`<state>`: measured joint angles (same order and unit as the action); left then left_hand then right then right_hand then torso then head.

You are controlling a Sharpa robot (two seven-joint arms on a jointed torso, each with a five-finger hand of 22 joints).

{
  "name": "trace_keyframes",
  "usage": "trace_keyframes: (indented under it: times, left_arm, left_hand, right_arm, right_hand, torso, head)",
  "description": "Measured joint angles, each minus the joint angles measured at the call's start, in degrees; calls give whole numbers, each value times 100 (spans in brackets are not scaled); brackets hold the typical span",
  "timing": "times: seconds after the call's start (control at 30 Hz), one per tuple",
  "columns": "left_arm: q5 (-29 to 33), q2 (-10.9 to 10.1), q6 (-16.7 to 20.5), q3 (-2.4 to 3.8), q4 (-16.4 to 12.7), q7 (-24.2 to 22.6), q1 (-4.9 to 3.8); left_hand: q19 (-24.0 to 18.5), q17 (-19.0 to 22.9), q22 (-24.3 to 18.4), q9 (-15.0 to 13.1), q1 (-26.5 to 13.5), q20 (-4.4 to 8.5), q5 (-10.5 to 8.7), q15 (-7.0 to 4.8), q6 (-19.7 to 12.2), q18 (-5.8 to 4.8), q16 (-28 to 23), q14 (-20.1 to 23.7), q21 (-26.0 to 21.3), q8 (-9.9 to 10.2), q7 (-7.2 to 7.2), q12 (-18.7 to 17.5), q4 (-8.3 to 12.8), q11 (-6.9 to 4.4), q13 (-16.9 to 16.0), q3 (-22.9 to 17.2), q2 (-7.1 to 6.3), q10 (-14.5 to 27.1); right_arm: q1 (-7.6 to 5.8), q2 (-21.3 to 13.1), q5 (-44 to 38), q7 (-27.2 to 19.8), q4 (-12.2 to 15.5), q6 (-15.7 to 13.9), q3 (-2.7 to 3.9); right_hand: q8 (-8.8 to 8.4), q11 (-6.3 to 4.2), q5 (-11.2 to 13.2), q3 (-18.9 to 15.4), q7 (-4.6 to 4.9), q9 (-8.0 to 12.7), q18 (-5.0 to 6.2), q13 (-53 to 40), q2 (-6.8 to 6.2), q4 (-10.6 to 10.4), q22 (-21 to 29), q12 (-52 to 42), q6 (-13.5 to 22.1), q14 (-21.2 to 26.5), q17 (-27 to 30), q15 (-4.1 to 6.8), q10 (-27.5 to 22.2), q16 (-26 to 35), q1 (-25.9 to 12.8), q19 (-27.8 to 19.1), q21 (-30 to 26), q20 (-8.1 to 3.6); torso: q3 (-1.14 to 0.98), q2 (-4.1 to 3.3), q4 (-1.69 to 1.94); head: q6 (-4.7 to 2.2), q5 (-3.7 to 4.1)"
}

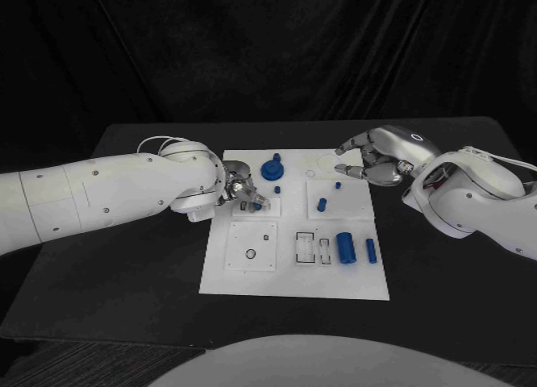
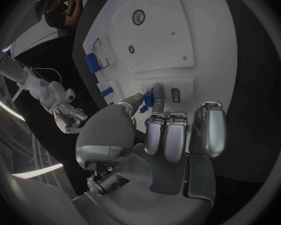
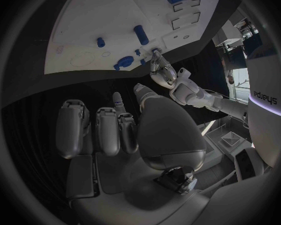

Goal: Assemble the parts on the task board

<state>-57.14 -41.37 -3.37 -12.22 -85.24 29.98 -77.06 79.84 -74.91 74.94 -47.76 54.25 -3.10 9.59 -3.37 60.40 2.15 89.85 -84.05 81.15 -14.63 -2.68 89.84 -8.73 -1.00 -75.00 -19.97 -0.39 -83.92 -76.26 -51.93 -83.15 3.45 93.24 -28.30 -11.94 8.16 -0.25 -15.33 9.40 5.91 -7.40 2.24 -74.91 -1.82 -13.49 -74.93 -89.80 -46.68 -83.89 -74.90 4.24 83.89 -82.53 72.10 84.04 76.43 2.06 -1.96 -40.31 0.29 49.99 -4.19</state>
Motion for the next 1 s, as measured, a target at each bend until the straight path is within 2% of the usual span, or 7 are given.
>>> trace_keyframes:
  times: [0.13, 0.27, 0.3, 0.43, 0.63, 0.7, 1.0]
  left_arm:
    - [1, 1, -3, 0, 7, 2, 0]
    - [1, 3, -5, 0, 17, 6, 0]
    - [1, 3, -6, 0, 19, 7, 0]
    - [1, 3, -9, 0, 24, 11, 0]
    - [1, 0, -14, 0, 25, 16, 1]
    - [1, -2, -16, 0, 25, 18, 1]
    - [2, -7, -18, 0, 29, 22, 1]
  left_hand:
    - [0, 0, 0, -12, 0, 0, -22, 0, 24, 0, 0, 0, 0, 0, -16, 0, -54, 0, 0, 86, 0, 0]
    - [0, 0, 0, -43, -54, 0, -22, 0, 57, 0, 0, 0, 0, 0, 17, 0, -157, 0, 0, 189, 54, 0]
    - [0, 0, 0, -55, -60, 0, -22, 0, 84, 53, 0, 0, 0, 0, 17, 0, -178, 0, 0, 210, 60, 0]
    - [0, 0, 0, -123, -60, 0, 50, 0, 124, 62, 0, 0, 0, 0, 43, 0, -210, 0, 0, 242, 60, 0]
    - [11, 0, -1, -316, 22, 11, 217, -3, 177, 59, 0, 3, 0, -140, 96, 0, -251, -30, 0, 361, 142, -18]
    - [34, 0, -1, -419, 53, 33, 266, -44, 205, 56, 0, 0, 0, -224, 124, 0, -265, -54, 0, 410, 137, -10]
    - [54, 0, -1, -696, 125, 54, 318, -73, 226, 53, 0, 11, 0, -382, 146, 0, -326, -93, 0, 472, 179, -12]
  right_arm:
    - [7, 1, 0, 0, -4, 8, 0]
    - [10, 2, 0, 0, -5, 17, 0]
    - [10, 2, 0, 0, -5, 19, 0]
    - [13, 2, 0, 0, -6, 27, 0]
    - [15, 2, 0, 1, -8, 39, 0]
    - [15, 1, 0, 1, -8, 42, 0]
    - [17, 1, 0, 3, -13, 58, 0]
  right_hand:
    - [0, 0, -17, -7, 0, 4, 0, 0, 0, 7, 0, 0, 0, 0, 0, 0, 0, 0, 0, 0, 0, 0]
    - [0, 0, -16, -7, 0, 4, 0, 0, 0, 6, 1, 0, 0, 0, 0, 0, 0, 0, 0, 0, 0, 0]
    - [0, 0, -16, -6, 0, 4, 0, 0, 0, 7, 1, 0, 0, 0, 0, 0, 0, 0, 0, 0, 0, 0]
    - [0, 0, -16, -7, 0, 4, 0, 0, 0, 7, 1, 0, 0, 0, 0, 0, 0, 0, 0, 0, 0, 0]
    - [0, 0, -16, -6, 13, 4, 0, 0, 2, 6, 1, 0, -13, 0, 0, 0, 0, 0, -2, 0, 0, 0]
    - [0, 0, -16, -6, 21, 4, 0, 0, 2, 7, 2, 0, -21, 0, -1, 0, 0, 0, -2, 0, 0, 0]
    - [0, 0, -16, -6, 21, 3, 0, -4, 2, 6, 2, 0, -21, 0, -4, 0, 0, 0, -2, 0, 0, 0]
  torso:
    - [-1, -1, 0]
    - [0, -1, -1]
    - [0, -1, -1]
    - [0, -1, 0]
    - [0, -1, 0]
    - [0, -1, 2]
    - [0, -3, 3]
  head:
    - [0, -1]
    - [0, -9]
    - [0, -9]
    - [0, -12]
    - [0, -10]
    - [0, -10]
    - [0, -23]
